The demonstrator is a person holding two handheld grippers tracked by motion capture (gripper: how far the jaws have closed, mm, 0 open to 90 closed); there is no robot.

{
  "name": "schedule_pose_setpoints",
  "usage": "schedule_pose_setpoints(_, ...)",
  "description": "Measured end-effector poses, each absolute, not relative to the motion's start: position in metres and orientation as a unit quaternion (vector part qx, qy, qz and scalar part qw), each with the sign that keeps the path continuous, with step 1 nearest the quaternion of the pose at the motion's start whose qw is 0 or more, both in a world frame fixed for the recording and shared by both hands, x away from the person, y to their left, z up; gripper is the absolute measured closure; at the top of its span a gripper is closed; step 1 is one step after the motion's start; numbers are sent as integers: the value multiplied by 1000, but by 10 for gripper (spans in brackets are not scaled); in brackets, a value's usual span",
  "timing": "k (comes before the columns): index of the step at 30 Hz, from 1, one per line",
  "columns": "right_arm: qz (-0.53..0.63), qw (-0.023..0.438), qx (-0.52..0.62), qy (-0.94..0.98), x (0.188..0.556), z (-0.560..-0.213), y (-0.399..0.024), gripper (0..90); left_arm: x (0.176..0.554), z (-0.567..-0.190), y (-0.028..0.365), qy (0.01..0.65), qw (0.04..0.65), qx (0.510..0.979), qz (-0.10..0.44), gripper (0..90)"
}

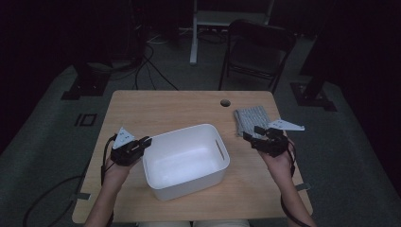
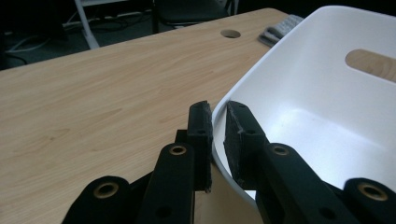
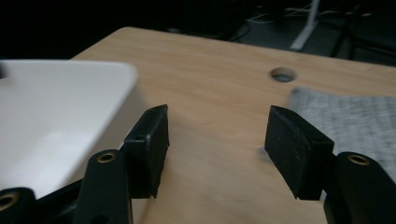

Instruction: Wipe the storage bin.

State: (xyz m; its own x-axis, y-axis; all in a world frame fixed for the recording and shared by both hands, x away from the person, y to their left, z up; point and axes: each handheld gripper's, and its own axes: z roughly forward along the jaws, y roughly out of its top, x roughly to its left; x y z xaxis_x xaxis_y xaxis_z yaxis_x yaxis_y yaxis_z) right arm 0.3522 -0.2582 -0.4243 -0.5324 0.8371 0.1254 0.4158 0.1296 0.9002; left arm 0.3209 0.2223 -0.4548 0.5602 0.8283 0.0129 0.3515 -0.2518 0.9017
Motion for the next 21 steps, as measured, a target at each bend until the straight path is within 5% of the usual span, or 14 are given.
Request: schedule_pose_setpoints(21,433,229,555,672,477,-488,-295,287,319,-456,221,404,471,740,259,807)
